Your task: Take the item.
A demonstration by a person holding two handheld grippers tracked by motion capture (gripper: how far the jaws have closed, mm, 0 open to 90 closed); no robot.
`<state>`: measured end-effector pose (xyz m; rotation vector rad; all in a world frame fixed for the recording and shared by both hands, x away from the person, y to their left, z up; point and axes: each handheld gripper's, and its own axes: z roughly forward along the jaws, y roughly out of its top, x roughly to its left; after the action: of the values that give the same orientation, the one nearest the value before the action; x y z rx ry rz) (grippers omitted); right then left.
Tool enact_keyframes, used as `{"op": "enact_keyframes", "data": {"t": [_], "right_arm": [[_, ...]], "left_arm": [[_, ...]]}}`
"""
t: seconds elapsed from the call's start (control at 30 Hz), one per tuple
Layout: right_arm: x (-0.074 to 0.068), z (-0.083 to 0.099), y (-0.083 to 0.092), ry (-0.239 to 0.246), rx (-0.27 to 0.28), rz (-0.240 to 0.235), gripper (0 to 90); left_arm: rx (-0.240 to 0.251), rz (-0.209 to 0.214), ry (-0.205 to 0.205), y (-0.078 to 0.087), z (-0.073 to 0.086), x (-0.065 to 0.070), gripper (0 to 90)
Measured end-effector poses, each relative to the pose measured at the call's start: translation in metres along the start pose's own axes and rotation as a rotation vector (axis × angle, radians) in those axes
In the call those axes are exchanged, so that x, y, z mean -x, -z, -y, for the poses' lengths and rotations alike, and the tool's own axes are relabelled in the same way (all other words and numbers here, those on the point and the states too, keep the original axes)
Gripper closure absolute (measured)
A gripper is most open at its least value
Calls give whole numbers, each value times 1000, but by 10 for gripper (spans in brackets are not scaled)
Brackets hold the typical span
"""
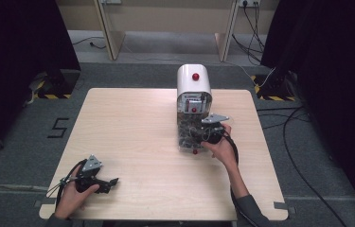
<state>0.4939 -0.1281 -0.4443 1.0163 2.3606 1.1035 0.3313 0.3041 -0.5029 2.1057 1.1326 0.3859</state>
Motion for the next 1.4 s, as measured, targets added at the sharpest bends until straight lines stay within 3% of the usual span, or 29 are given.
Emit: {"op": "enact_keyframes", "data": {"t": [0.23, 0.47, 0.67, 0.9, 1.4], "right_arm": [[0, 3, -5, -21, -25, -17, 444], [0, 5, -6, -30, -37, -54, 671], [-1, 4, 0, 3, -22, -57, 816], [-1, -2, 10, 32, 32, -48, 831], [1, -15, 39, 28, 148, -45, 833]], "left_arm": [[-1, -1, 0, 0, 0, 0, 0], [0, -1, 0, 0, 0, 0, 0], [0, 0, 0, 0, 0, 0, 0], [0, 0, 0, 0, 0, 0, 0], [0, -1, 0, 0, 0, 0, 0]]}}
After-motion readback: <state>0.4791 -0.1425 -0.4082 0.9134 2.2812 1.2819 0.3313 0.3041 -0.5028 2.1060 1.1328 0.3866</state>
